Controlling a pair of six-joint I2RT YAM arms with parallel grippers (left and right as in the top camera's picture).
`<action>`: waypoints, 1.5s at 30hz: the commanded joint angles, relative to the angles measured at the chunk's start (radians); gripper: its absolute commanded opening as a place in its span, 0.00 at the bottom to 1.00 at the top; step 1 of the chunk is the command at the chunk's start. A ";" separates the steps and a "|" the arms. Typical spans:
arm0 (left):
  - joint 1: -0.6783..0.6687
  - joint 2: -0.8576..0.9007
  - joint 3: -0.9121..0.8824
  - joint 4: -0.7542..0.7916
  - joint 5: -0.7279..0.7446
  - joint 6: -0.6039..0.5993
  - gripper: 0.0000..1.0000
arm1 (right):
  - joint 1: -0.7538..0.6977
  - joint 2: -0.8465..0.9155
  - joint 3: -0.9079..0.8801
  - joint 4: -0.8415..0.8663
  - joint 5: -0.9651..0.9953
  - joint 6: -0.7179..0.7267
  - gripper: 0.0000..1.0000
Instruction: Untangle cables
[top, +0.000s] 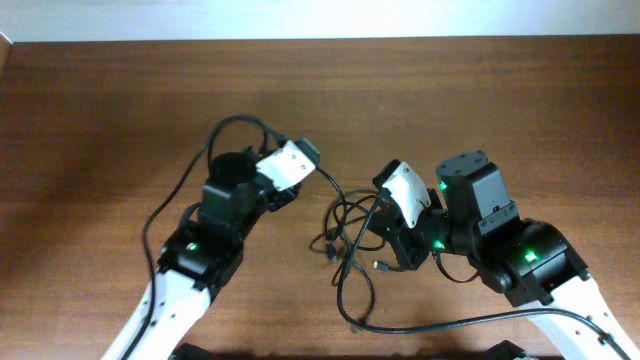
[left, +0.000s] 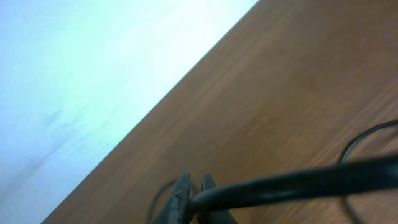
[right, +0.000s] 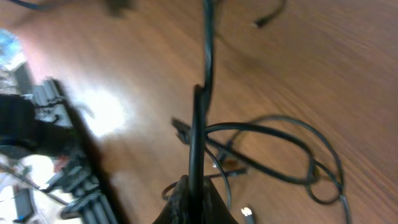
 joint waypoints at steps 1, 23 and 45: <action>0.101 -0.172 0.007 -0.064 -0.078 -0.019 0.00 | 0.005 0.003 0.022 -0.014 0.359 0.064 0.04; 0.051 0.214 0.006 -0.250 0.811 0.134 0.50 | 0.006 -0.006 0.111 0.191 -0.054 0.103 0.04; 0.010 0.216 0.006 0.011 0.777 0.061 0.18 | 0.005 -0.056 0.109 -0.011 0.021 0.057 0.04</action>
